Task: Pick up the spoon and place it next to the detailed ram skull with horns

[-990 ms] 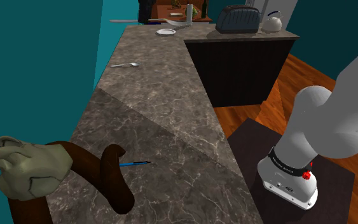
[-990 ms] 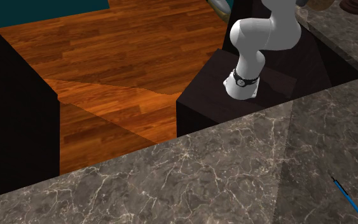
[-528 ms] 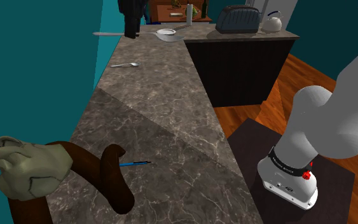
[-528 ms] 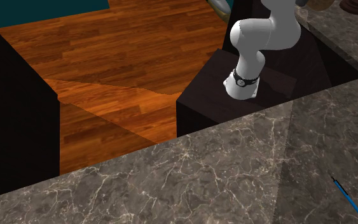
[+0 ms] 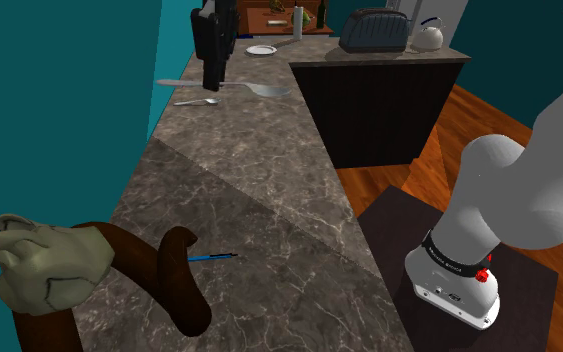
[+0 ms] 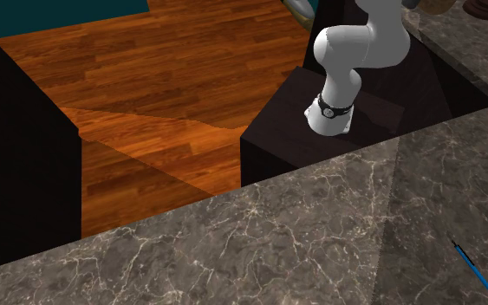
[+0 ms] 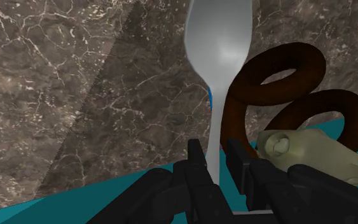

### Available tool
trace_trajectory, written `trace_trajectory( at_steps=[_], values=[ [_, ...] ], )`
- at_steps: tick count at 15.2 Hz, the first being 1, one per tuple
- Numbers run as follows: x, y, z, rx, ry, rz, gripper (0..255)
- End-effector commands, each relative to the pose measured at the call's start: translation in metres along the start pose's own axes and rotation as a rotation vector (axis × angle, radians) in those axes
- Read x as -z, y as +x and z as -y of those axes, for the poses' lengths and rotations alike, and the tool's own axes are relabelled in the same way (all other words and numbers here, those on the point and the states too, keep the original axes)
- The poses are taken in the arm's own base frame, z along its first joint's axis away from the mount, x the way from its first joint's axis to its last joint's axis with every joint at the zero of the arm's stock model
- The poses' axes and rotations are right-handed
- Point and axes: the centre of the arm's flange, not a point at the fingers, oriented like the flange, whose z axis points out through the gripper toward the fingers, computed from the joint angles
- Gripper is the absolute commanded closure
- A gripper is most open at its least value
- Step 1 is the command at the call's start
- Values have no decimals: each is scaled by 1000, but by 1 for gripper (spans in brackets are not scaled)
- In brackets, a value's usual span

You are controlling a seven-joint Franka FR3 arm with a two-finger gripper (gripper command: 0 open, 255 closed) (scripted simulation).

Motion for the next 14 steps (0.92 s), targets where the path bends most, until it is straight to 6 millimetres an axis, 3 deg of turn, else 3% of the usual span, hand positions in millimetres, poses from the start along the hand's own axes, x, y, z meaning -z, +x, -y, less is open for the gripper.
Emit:
trace_trajectory(
  at_steps=[1, 14],
  values=[
    [-10, -2, -1, 0, 0, 0, 255],
    [-77, -17, -9, 0, 0, 0, 255]
  ],
)
